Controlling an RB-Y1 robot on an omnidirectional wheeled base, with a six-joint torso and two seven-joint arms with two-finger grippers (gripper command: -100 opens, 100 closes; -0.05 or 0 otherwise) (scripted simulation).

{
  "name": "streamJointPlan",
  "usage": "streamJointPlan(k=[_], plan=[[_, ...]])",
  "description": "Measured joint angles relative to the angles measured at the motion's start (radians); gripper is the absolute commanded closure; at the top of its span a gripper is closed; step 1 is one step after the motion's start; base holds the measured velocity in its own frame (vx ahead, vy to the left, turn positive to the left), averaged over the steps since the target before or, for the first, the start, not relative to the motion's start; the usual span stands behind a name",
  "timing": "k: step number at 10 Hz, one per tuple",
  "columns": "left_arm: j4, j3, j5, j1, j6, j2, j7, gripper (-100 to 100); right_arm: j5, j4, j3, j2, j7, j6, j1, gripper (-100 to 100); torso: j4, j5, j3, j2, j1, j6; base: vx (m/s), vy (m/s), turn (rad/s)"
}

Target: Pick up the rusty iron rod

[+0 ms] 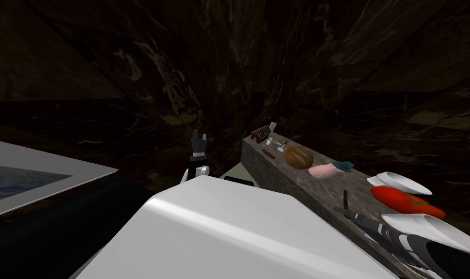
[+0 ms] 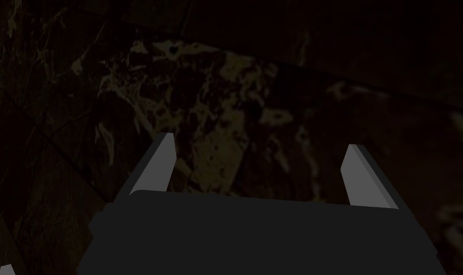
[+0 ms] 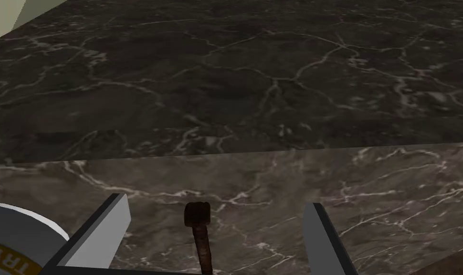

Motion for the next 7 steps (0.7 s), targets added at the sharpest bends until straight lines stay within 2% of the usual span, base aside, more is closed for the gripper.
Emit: streamJointPlan(k=[2, 3, 4, 5, 7], plan=[[0.000, 0.000, 0.000, 0.000, 0.000, 0.000, 0.000, 0, 0.051, 0.049, 0.031, 0.012, -0.042, -0.017, -0.024, -100, -0.001, -0.001, -0.001, -0.002, -0.003, 0.001, 0.135, -0.151, 0.125], [0.000, 0.000, 0.000, 0.000, 0.000, 0.000, 0.000, 0, 0.053, 0.061, 0.043, 0.015, -0.053, -0.020, -0.022, -100, -0.001, -0.002, -0.002, -0.003, -0.006, 0.001, 0.066, -0.090, 0.049], [0.000, 0.000, 0.000, 0.000, 0.000, 0.000, 0.000, 0, 0.053, 0.062, 0.044, 0.015, -0.054, -0.020, -0.022, 0, 0.000, -0.001, 0.000, 0.001, -0.001, 0.001, 0.011, -0.016, -0.001], [0.000, 0.000, 0.000, 0.000, 0.000, 0.000, 0.000, 0, 0.053, 0.062, 0.044, 0.015, -0.054, -0.020, -0.022, -100, 0.001, 0.000, 0.002, 0.004, 0.003, 0.001, 0.026, -0.008, 0.048], [0.000, 0.000, 0.000, 0.000, 0.000, 0.000, 0.000, 0, 0.054, 0.079, 0.043, 0.057, -0.030, -0.009, -0.018, -100, 0.001, 0.000, 0.003, 0.005, 0.005, 0.001, 0.038, -0.006, 0.041]])
